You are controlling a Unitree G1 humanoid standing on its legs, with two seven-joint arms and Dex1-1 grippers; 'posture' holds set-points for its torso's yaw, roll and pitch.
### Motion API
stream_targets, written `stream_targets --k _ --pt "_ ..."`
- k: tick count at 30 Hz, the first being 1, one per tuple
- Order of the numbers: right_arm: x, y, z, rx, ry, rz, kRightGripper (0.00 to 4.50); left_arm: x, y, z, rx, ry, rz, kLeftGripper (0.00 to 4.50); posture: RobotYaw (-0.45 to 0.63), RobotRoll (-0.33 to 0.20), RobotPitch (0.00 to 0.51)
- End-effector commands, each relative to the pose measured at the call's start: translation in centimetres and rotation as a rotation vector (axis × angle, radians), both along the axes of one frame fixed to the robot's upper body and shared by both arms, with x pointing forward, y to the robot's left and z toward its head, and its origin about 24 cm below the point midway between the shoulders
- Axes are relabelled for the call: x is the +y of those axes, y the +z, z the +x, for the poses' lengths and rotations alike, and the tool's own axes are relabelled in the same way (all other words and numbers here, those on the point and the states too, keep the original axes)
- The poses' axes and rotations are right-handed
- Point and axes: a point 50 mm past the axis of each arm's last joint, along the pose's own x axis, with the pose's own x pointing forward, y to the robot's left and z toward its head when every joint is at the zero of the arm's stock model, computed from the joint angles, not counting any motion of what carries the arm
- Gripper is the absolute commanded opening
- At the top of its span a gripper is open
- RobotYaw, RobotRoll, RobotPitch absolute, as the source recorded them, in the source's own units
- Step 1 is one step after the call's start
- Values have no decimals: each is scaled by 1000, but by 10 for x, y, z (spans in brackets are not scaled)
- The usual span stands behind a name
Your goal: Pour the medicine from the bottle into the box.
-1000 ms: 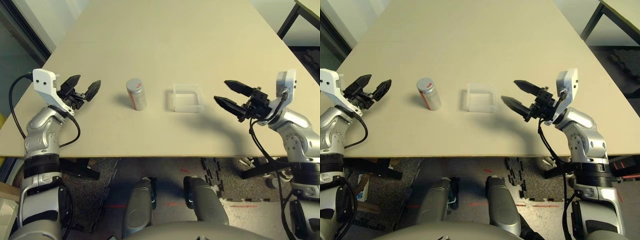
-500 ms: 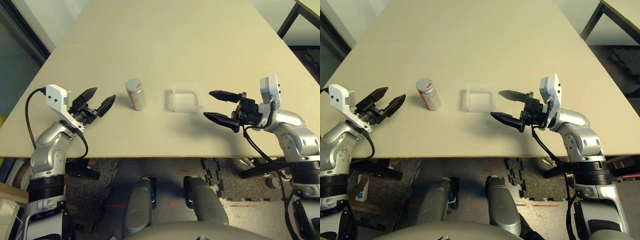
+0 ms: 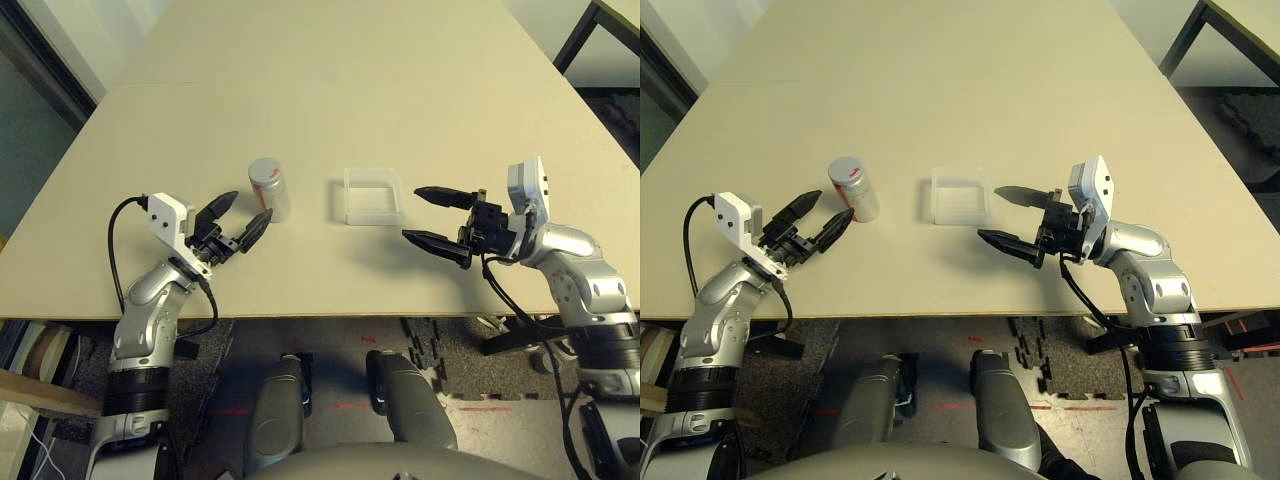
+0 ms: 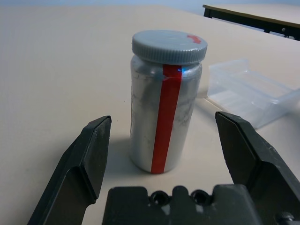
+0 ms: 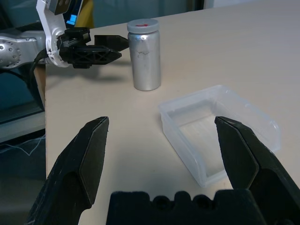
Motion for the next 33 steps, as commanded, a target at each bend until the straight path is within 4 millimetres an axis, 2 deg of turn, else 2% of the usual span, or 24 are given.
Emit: stream_targets --k 1,11,19,33 --pt "-2 -5 -2 9 -10 -2 4500 -7 -2 6 -9 19 17 4446 -108 0 173" --pt "-3 -7 -2 6 -17 -4 4500 -24 -4 22 -31 54 14 4446 -126 0 163" --pt "1 -7 -1 -2 -17 -3 4500 -23 -3 36 -49 93 15 4446 -133 0 155" --pt "11 -2 0 -18 -6 8 4500 -35 -3 52 -48 91 -18 4446 -148 0 145"
